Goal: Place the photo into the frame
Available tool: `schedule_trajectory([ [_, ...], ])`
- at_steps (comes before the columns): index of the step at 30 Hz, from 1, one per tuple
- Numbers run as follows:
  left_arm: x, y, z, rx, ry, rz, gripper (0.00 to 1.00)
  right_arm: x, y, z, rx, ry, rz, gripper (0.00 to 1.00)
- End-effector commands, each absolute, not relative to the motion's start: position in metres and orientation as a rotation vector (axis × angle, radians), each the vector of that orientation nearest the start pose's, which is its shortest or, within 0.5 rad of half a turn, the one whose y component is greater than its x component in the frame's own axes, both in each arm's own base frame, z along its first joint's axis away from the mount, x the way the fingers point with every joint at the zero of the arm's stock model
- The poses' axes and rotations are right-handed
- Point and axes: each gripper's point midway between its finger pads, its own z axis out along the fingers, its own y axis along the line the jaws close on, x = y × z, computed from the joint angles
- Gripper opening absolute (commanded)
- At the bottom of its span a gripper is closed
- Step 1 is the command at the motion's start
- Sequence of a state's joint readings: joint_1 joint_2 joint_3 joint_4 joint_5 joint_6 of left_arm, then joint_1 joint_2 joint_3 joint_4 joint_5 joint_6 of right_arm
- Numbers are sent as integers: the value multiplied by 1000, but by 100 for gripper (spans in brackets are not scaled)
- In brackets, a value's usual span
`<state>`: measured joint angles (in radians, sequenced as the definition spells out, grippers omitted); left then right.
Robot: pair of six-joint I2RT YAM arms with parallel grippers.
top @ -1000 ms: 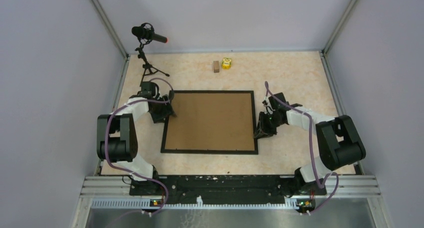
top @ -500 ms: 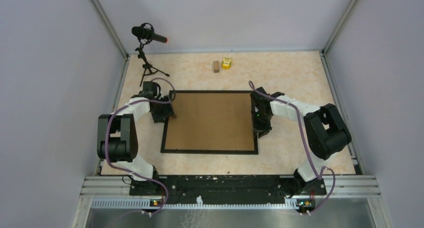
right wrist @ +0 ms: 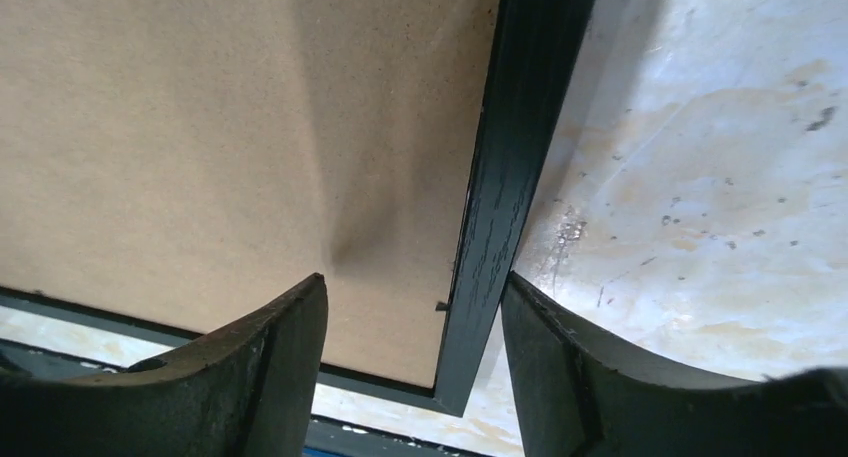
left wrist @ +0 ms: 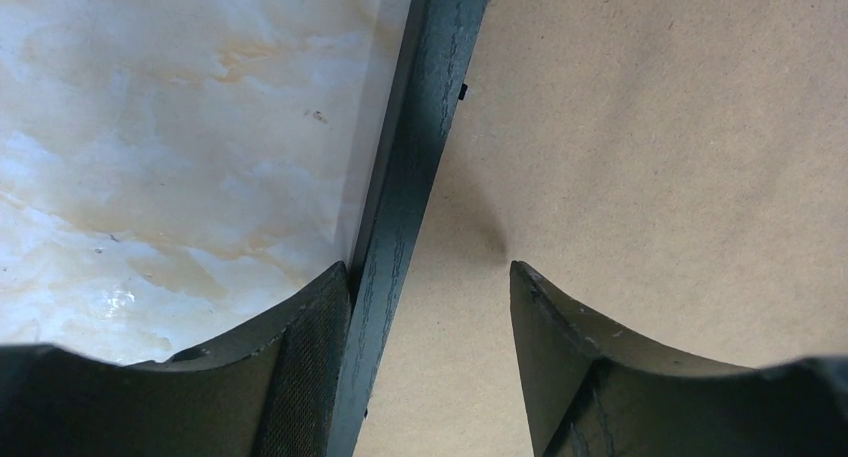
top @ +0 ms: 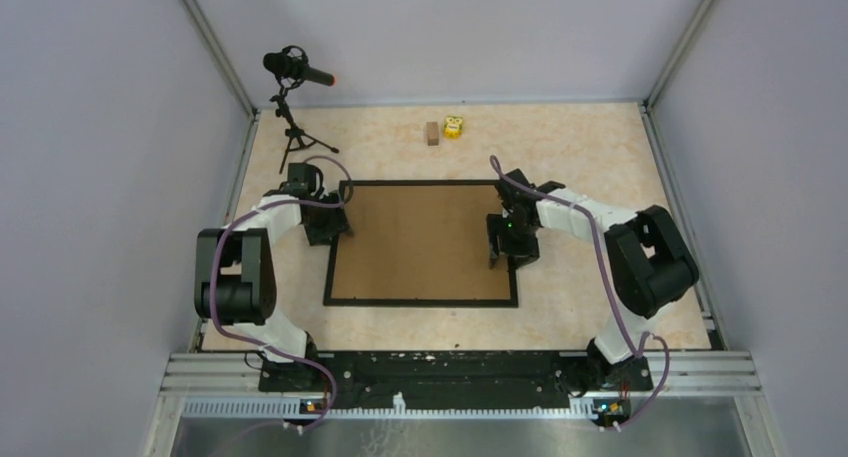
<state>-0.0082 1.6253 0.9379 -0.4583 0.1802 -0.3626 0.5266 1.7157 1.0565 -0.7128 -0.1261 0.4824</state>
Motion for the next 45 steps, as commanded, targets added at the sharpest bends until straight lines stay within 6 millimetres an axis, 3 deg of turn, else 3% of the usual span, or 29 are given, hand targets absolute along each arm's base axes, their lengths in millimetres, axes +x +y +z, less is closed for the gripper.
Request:
schedule_trajectory([
  [1,320,-72,33,-394,2720,-476,64,291,213,97,-73,2713,595,63],
  [4,320,-71,33,-395,2720,-463,64,308,185,110,6,2678,570,62],
  [7,320,-69,34,-396,2717,-449,64,327,153,108,55,2670,451,62],
  [9,320,-68,33,-398,2718,-443,64,341,143,104,74,2666,429,56],
  [13,320,-68,32,-399,2722,-438,64,369,135,95,65,2679,428,36],
  [16,320,-67,32,-397,2723,-430,64,389,130,92,69,2658,460,34],
  [20,320,-67,33,-396,2721,-433,64,402,133,79,29,2673,550,30],
  [36,321,-69,33,-395,2720,-452,62,396,138,27,27,2768,595,28],
  [45,322,-71,34,-394,2718,-462,61,383,135,12,47,2807,565,26],
])
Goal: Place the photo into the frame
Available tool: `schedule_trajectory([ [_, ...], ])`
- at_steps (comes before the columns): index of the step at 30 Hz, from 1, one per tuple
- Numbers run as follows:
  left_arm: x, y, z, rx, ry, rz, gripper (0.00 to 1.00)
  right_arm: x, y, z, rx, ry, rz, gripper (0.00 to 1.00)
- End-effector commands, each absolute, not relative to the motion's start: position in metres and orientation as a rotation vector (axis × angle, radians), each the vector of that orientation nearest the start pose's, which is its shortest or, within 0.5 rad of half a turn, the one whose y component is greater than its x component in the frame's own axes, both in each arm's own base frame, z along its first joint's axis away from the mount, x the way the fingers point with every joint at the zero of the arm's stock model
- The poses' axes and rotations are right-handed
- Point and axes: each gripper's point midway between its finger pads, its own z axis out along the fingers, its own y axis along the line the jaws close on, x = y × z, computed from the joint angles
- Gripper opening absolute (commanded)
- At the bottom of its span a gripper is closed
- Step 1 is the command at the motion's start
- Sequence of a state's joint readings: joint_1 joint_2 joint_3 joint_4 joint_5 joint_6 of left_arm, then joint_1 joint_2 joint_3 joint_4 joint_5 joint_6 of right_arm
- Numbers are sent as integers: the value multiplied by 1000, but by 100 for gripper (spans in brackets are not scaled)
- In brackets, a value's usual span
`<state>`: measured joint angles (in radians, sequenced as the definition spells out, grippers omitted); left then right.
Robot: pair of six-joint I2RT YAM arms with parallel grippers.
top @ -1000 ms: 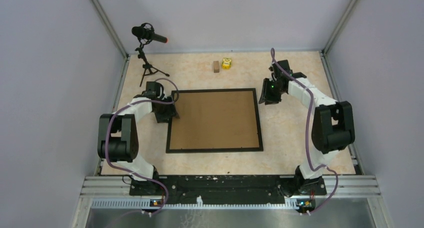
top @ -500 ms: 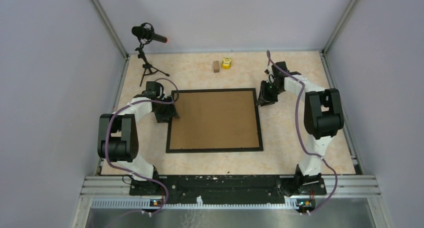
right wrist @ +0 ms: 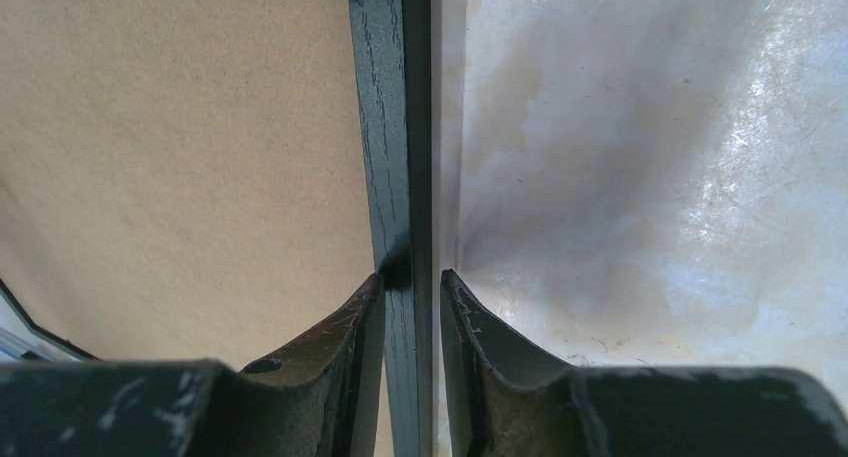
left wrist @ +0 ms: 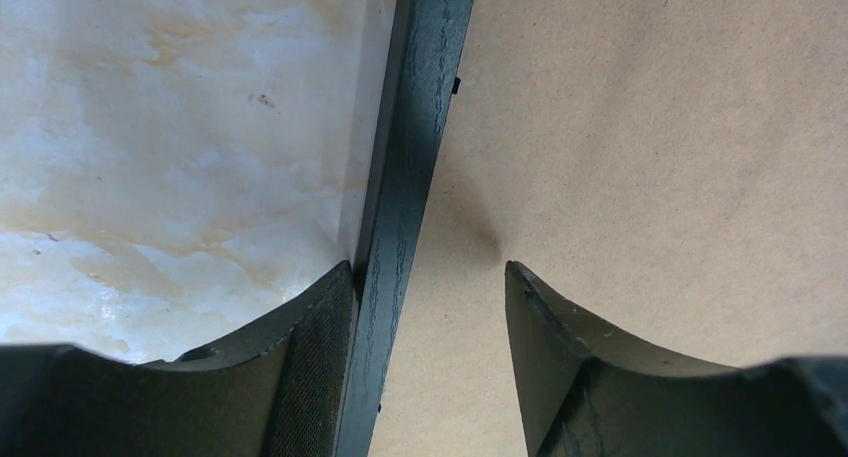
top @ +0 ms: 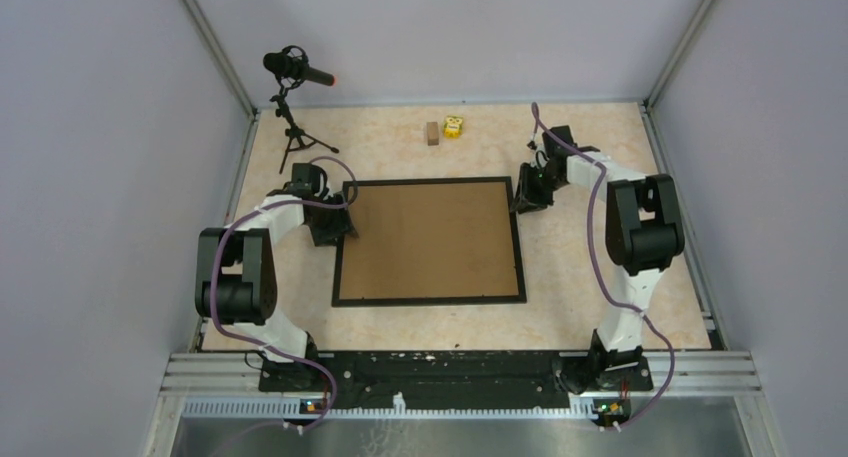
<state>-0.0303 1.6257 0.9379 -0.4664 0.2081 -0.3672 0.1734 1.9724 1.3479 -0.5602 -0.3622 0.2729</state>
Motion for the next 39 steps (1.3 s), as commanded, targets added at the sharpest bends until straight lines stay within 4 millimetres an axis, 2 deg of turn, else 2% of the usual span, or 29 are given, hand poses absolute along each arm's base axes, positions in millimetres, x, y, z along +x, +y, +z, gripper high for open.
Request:
schedule_trajectory([
  [1,322,-71,34,-392,2717,-463,61,380,136,11,49,2809,563,26],
  [6,322,-72,34,-390,2717,-475,60,364,146,4,58,2833,549,27],
  [15,321,-75,34,-383,2716,-490,59,343,157,-31,172,2934,334,28],
  [18,322,-75,35,-380,2713,-494,59,342,157,-41,185,2948,235,28],
  [22,321,-77,35,-374,2716,-502,59,343,161,-53,108,2989,120,30],
  [24,321,-77,35,-371,2713,-500,59,345,175,-43,53,2971,216,35],
  [27,321,-76,35,-366,2713,-486,59,355,202,1,-24,2856,461,56],
  [28,321,-76,35,-363,2715,-484,59,358,204,15,-32,2817,493,62],
  [30,321,-77,34,-362,2718,-486,59,360,201,35,-33,2783,515,64],
  [33,323,-79,35,-354,2716,-495,60,348,199,43,-38,2779,561,61],
  [39,330,-104,32,-319,2752,-581,64,292,210,43,46,2708,845,60],
])
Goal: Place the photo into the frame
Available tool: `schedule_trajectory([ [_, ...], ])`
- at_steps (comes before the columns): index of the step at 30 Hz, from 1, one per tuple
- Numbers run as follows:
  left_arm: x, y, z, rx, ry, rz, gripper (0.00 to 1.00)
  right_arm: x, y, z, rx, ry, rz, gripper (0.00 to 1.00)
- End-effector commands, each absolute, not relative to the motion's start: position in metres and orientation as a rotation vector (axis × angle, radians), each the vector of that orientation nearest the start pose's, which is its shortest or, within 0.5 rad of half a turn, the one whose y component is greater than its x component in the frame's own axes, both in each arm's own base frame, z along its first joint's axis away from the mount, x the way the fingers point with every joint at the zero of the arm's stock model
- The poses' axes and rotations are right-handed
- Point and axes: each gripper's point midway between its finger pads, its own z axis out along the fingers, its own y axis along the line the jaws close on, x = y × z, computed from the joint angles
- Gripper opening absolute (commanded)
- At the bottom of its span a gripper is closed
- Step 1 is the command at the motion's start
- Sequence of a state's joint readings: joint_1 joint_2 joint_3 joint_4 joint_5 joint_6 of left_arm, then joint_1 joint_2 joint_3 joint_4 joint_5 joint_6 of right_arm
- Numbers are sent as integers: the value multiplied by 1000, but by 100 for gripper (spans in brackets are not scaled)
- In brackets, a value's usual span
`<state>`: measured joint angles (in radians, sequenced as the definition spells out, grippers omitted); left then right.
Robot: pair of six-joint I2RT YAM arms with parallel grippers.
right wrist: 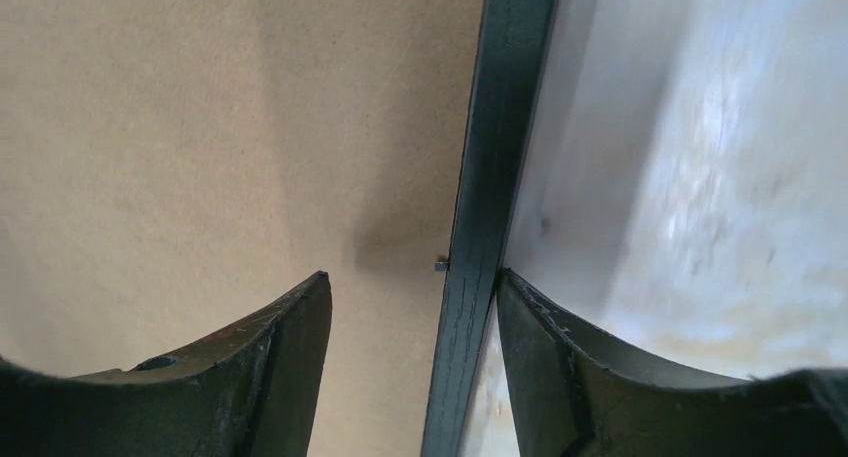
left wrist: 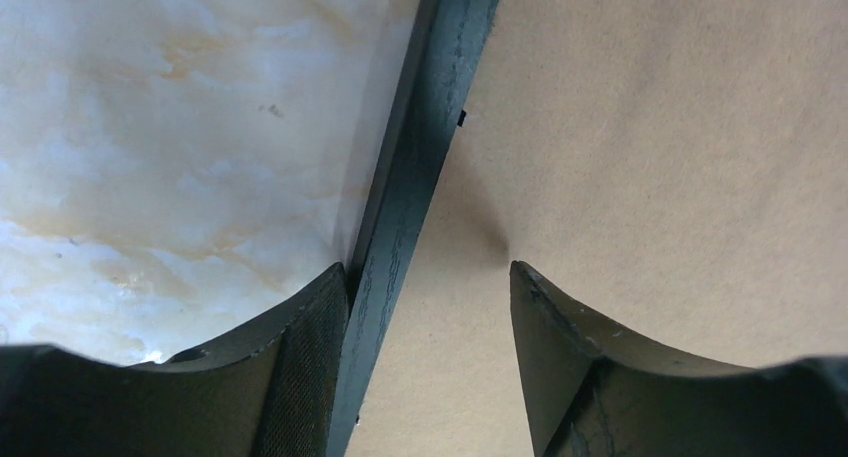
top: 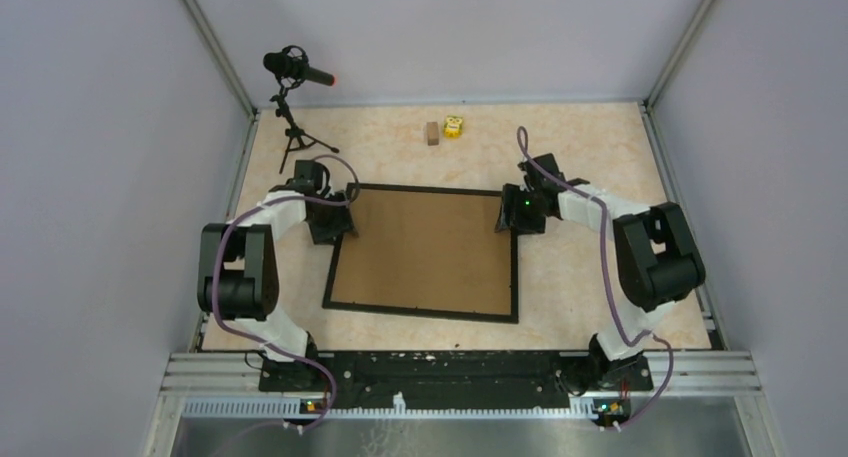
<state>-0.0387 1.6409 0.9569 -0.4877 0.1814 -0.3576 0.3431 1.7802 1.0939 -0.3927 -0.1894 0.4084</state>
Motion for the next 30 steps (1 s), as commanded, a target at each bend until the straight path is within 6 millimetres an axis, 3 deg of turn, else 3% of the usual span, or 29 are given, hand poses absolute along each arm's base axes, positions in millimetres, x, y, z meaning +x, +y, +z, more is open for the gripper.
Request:
schedule_trajectory([
  [1,333,-110,33,-314,2753,-604,65,283,210,48,66,2677,890,60],
  [4,348,-137,35,-232,2757,-628,66,259,209,46,137,2638,967,61],
  [10,390,-210,32,-69,2793,-634,68,245,210,55,239,2552,999,63],
  [12,409,-228,41,2,2776,-580,72,238,213,60,231,2534,1027,65],
  [15,435,-231,68,31,2721,-451,84,223,212,63,180,2566,1019,66],
  [17,436,-221,92,16,2672,-387,93,213,206,67,142,2574,988,68],
  [20,412,-199,123,-14,2621,-333,99,210,188,82,109,2540,867,79],
  [23,368,-179,141,-54,2581,-339,99,224,172,105,84,2490,728,90],
  [27,302,-151,143,-201,2582,-353,99,273,169,141,60,2419,666,95],
  [30,251,-151,134,-328,2631,-495,99,315,175,150,30,2399,672,96],
])
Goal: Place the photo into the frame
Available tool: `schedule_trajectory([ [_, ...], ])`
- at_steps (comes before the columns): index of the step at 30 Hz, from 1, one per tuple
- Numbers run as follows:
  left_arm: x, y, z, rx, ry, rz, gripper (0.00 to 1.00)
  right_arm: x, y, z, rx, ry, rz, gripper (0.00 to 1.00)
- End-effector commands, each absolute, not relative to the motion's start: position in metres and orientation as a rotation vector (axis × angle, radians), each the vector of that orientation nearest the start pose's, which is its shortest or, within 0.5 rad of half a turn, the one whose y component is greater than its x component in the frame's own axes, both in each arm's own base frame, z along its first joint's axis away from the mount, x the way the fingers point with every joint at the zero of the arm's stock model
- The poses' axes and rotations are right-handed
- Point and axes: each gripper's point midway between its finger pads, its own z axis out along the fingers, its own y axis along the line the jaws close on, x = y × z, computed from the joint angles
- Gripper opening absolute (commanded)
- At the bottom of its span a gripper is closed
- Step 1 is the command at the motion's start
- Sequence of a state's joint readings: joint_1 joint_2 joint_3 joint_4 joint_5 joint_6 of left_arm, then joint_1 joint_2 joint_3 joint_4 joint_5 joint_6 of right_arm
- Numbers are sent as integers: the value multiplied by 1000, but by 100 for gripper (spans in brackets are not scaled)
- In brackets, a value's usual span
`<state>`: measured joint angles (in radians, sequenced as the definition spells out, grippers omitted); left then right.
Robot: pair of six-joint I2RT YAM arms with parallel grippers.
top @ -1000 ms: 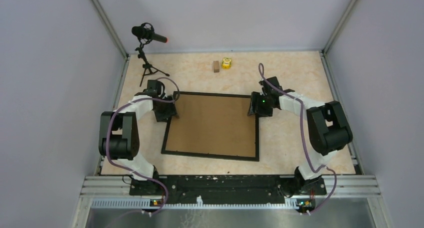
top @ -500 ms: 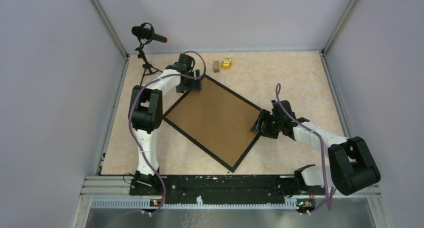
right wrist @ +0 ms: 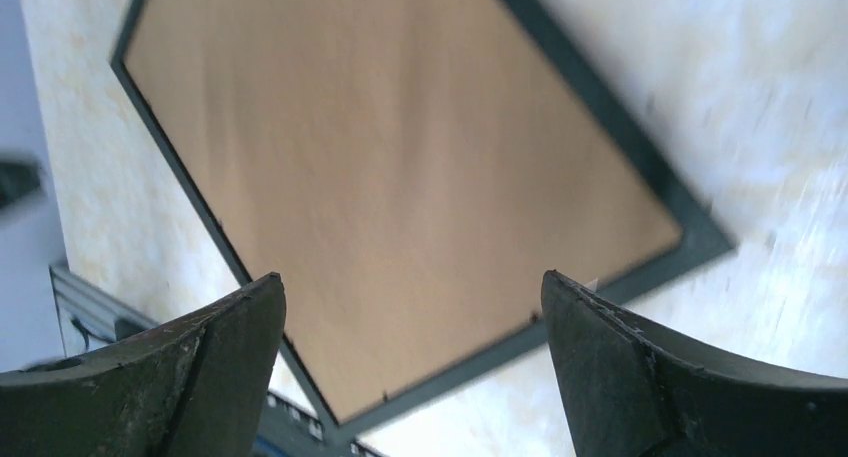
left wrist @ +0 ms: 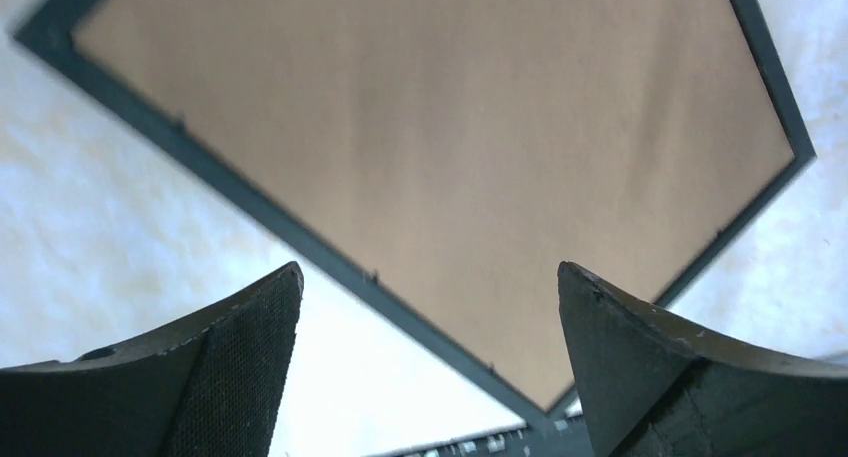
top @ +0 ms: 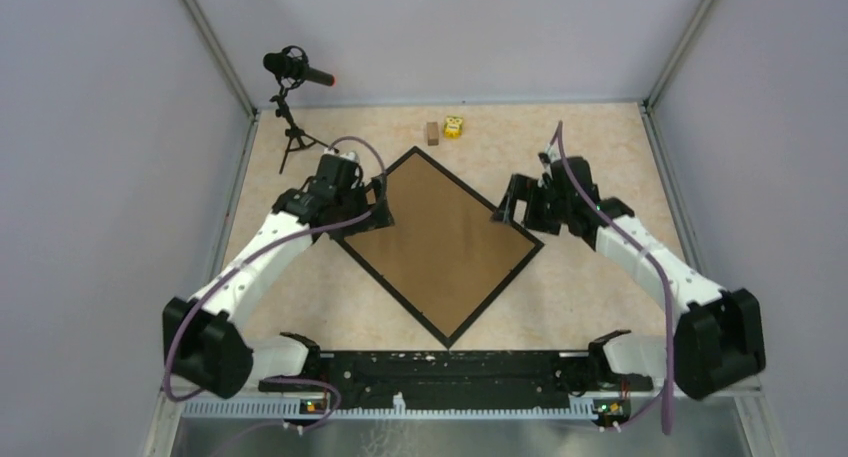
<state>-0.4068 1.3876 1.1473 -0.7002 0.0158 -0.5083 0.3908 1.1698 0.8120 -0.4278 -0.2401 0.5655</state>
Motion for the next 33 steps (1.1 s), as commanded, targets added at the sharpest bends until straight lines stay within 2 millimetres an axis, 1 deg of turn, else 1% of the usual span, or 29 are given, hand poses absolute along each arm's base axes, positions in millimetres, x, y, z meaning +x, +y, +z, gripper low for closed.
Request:
schedule_trajectory([
  [1,236,-155,130,-388,2652,-557,99,329,176,149,25,2407,662,96],
  [2,223,-160,126,-415,2661,-635,99,341,176,146,22,2421,651,96],
  [3,215,-165,123,-431,2653,-703,99,353,177,140,14,2442,647,96],
  [6,199,-169,110,-528,2658,-779,99,377,179,117,-24,2513,627,97],
  [8,195,-173,101,-572,2663,-818,99,384,178,99,-39,2560,597,96],
  [11,195,-180,88,-583,2670,-865,99,379,173,74,-44,2614,558,96],
  [14,200,-186,75,-586,2677,-897,99,362,174,57,-42,2651,594,96],
  [16,207,-190,67,-578,2690,-894,98,348,181,52,-45,2658,679,95],
  [18,214,-193,60,-550,2709,-879,96,331,186,49,-35,2667,741,94],
  [21,228,-194,53,-522,2728,-821,91,307,190,51,-48,2666,765,91],
  [23,239,-193,49,-512,2729,-771,90,286,190,50,-59,2683,755,89],
  [27,259,-197,48,-463,2720,-744,87,242,199,55,-104,2689,827,87],
  [28,264,-199,48,-439,2726,-736,87,233,199,55,-93,2693,843,87],
  [29,268,-200,48,-413,2734,-722,87,224,201,55,-83,2695,871,87],
  [31,279,-201,48,-359,2751,-683,87,208,212,59,-77,2673,983,86],
  [33,292,-201,50,-277,2766,-632,88,199,218,62,-57,2654,1037,85],
])
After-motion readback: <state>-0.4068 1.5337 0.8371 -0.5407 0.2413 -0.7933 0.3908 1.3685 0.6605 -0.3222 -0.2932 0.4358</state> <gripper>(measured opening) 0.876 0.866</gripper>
